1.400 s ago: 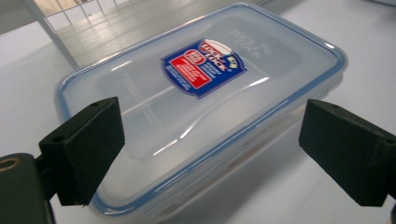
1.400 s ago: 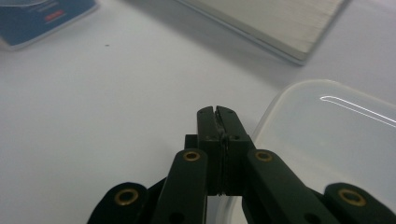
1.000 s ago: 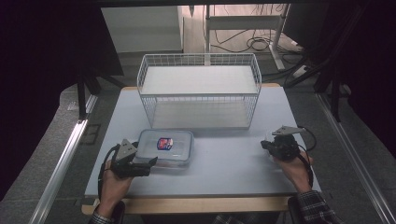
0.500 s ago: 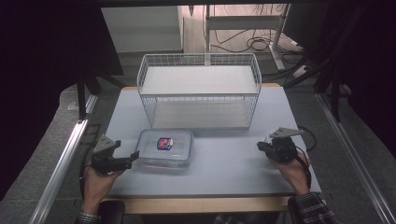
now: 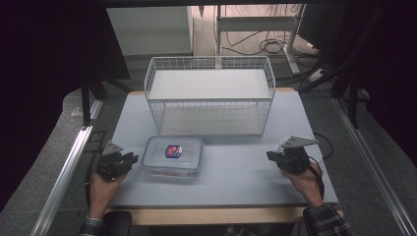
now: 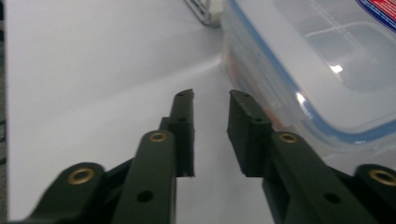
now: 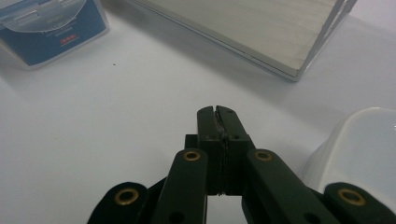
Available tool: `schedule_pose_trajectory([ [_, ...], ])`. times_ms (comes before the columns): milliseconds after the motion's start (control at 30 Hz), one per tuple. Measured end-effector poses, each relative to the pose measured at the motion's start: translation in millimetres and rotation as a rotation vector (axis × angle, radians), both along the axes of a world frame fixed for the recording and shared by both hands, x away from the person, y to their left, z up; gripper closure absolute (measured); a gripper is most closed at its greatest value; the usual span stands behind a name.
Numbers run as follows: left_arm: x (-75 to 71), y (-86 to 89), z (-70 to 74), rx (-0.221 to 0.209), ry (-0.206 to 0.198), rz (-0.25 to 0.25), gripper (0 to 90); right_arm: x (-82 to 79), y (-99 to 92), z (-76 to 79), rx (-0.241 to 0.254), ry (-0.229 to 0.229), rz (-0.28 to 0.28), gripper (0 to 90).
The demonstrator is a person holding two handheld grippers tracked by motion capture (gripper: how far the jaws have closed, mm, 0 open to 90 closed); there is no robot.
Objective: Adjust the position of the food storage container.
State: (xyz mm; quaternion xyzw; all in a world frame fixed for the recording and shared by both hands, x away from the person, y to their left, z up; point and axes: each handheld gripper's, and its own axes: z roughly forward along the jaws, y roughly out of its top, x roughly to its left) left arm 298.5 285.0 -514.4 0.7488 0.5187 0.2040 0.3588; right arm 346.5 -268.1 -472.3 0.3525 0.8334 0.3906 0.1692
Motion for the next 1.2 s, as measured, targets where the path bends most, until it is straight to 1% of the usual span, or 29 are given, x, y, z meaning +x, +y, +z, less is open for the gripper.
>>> schedule_pose_trajectory([
  [133,4.1,-9.6,-1.8,0.022,0.008,-0.035,78.4,-1.2,3.3,-0.1,-0.005,-0.004,0.005,89.1],
  [167,4.5,-11.3,-1.7,0.039,0.006,-0.036,80.9,-1.6,4.4,0.0,-0.012,-0.008,0.006,89.0],
  [200,4.7,-12.6,-1.6,0.046,0.004,-0.035,81.9,-2.0,5.4,0.2,-0.013,-0.012,0.008,89.1],
  [400,5.3,-16.2,-1.5,0.047,0.009,-0.043,88.4,-4.5,11.4,1.1,-0.024,-0.025,0.011,89.3],
  [567,6.5,-22.9,-1.1,0.040,0.012,-0.064,89.4,-5.0,14.9,1.0,-0.022,-0.029,0.015,89.3],
  [600,7.1,-27.6,-0.6,0.039,0.013,-0.078,89.5,-5.1,15.4,0.9,-0.021,-0.028,0.016,89.2],
  [633,7.1,-27.6,-0.6,0.039,0.013,-0.078,89.5,-5.1,15.4,0.9,-0.021,-0.028,0.016,89.2],
  [700,7.9,-35.6,-0.2,0.039,0.011,-0.101,89.5,-5.0,16.4,0.5,-0.013,-0.021,0.020,89.1],
  [733,7.9,-35.6,-0.2,0.039,0.011,-0.101,89.5,-5.0,16.4,0.5,-0.013,-0.021,0.020,89.1],
  [767,8.3,-41.5,0.1,0.044,0.006,-0.115,89.4,-4.4,17.2,-0.1,0.007,-0.004,0.031,89.3],
  [833,8.8,-47.1,0.6,0.052,0.003,-0.129,89.3,-4.7,18.6,-0.2,0.014,0.005,0.035,89.3],
  [900,9.6,-53.0,1.2,0.052,-0.002,-0.137,89.4,-5.3,21.2,-0.7,0.017,0.005,0.039,89.3],
  [1067,13.2,-68.9,1.6,0.052,-0.002,-0.174,89.4,-5.6,29.2,-3.1,0.006,0.006,0.055,89.3],
  [1200,15.7,-83.4,1.1,0.061,0.005,-0.206,89.4,-3.3,35.9,-5.4,0.020,0.023,0.051,88.4],
])
